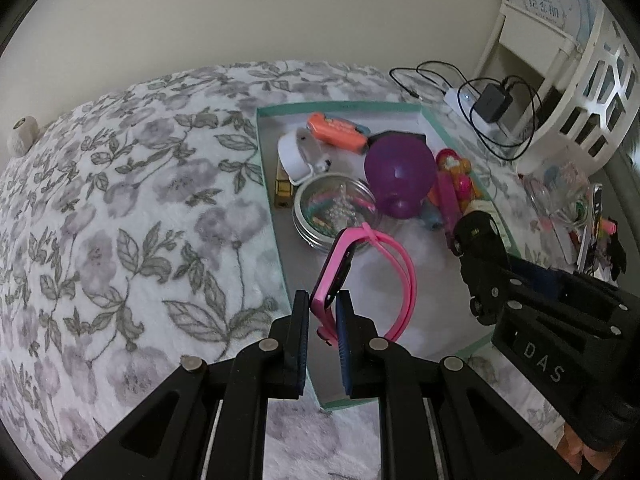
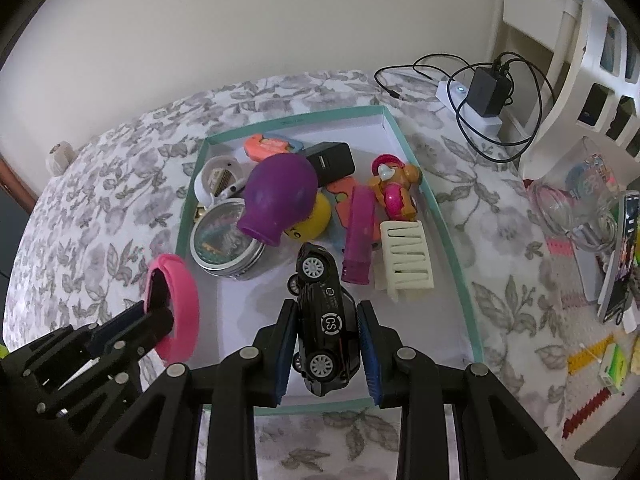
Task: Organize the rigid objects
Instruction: 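Carry the pink watch band and black car into the tray and open both grippers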
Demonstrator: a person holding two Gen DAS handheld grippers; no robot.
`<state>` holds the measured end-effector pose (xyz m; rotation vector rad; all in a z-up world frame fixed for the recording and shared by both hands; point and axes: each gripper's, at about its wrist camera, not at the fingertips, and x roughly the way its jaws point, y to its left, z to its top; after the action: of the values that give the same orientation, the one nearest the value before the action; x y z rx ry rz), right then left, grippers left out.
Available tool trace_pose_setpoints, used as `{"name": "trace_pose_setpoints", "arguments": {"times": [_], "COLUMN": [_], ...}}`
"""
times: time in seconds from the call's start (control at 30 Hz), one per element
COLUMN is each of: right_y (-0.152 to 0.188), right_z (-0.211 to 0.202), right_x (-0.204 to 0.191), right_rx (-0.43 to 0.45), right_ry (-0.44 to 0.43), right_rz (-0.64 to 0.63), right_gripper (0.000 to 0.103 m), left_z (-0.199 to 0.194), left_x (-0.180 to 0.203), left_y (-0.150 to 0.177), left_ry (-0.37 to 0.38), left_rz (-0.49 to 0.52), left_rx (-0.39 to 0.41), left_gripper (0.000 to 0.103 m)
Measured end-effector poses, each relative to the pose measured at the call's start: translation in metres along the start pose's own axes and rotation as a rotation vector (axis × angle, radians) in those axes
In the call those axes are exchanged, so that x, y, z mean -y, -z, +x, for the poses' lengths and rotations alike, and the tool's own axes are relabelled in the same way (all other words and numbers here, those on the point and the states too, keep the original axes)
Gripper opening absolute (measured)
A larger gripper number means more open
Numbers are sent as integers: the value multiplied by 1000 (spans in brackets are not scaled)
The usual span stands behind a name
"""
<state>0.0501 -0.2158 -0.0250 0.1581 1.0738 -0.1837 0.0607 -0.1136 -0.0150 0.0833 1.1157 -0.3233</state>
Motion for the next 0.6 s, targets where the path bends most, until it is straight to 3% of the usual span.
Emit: {"name": "trace_pose_setpoints", "arguments": {"times": [0.6], "right_y": [7], "right_z": [19], "right_x": [-1], "right_rx": [-80], "right_ry": [17], "right_rz": [-29], "right_gripper": [33], "left_z": [21], "left_x": [12], "left_y": [8], "left_ry": [-18], "left_rz": [49], "left_rx": [-75], "left_gripper": [15]}}
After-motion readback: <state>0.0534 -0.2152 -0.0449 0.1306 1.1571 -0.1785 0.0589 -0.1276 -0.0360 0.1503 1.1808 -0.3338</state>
